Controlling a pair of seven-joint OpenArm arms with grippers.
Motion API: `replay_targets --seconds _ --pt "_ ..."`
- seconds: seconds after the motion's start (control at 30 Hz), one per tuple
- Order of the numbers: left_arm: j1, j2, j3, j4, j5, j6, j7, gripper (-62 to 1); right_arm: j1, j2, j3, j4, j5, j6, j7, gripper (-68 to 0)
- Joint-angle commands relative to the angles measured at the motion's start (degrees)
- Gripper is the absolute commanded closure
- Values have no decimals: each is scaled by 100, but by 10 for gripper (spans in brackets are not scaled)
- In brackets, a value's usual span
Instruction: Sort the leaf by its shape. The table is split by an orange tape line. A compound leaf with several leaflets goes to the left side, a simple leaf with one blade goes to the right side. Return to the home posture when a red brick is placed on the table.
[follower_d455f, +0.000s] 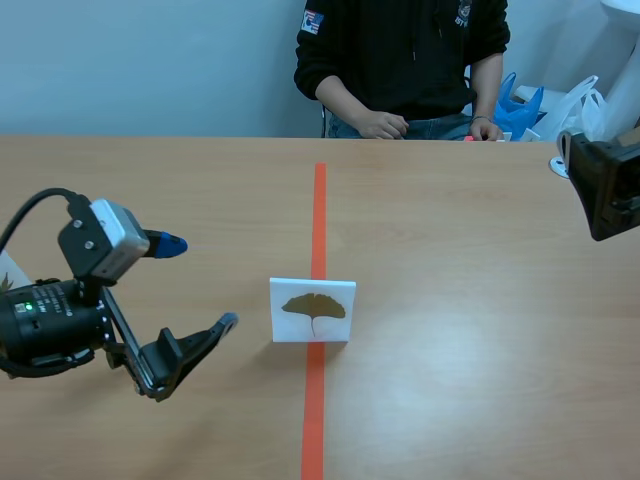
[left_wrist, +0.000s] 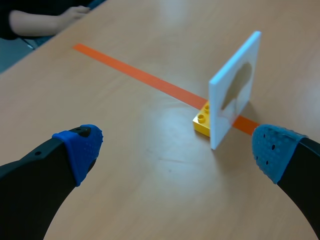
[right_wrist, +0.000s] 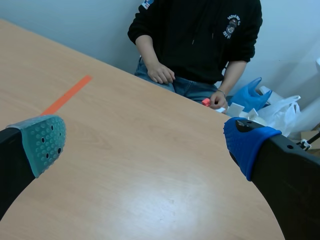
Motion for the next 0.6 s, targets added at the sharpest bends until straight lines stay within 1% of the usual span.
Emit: replay_targets --seconds 0.0,0.1,0.3,0.47,0.57 --pt "-195 44 162 -9 35 -15 -96 -623 79 92 57 138 13 -17 81 -679" --pt "-546 151 511 -391 160 -15 -125 -623 79 92 57 138 13 -17 85 -679" --pt "-1314 393 1128 -1102 175 -37 -157 -623 79 92 57 138 13 -17 83 -679" --pt "-1727 577 1532 -1508 267 -144 -188 -623 79 92 57 138 13 -17 81 -679" --pt "-1891 693 1733 -1733 483 -140 -273 -623 79 92 57 138 13 -17 83 -679"
